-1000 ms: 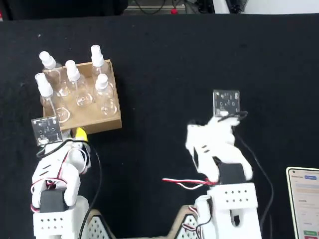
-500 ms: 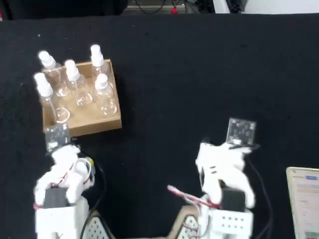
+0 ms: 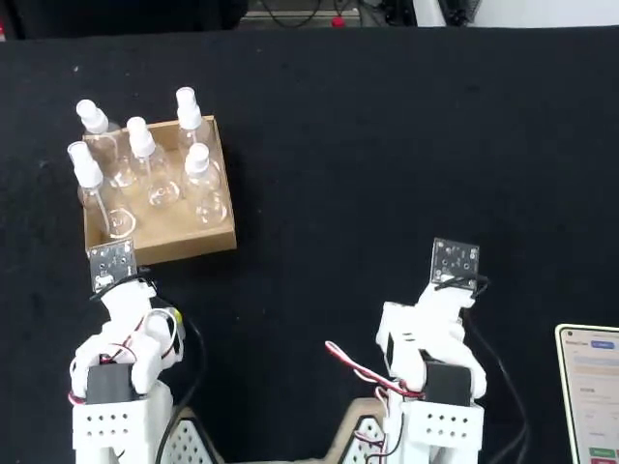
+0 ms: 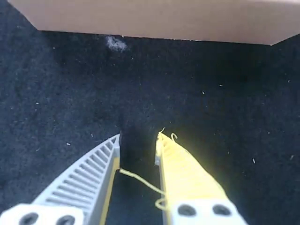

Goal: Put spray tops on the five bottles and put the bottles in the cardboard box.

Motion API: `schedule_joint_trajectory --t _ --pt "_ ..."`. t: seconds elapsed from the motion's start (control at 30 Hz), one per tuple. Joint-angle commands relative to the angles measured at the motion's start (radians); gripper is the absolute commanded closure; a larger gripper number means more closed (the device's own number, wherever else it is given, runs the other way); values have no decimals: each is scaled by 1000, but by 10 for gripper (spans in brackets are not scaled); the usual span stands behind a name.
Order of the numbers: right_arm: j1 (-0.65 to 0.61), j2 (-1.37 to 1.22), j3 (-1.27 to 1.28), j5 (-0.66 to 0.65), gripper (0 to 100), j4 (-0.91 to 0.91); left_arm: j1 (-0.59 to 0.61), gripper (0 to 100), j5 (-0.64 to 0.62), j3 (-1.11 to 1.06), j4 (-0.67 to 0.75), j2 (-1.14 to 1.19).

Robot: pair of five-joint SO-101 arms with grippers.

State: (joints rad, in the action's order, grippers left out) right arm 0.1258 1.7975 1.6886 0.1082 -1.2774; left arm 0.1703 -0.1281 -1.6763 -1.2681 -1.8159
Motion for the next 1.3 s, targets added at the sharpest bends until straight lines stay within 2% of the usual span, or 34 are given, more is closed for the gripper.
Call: schedule_joint_trajectory --t 0.0,1.27 --pt "11 59 -2 0 973 -9 4 877 2 -22 -5 -9" --pt "8 101 -4 6 973 -29 4 877 0 -22 -6 -12"
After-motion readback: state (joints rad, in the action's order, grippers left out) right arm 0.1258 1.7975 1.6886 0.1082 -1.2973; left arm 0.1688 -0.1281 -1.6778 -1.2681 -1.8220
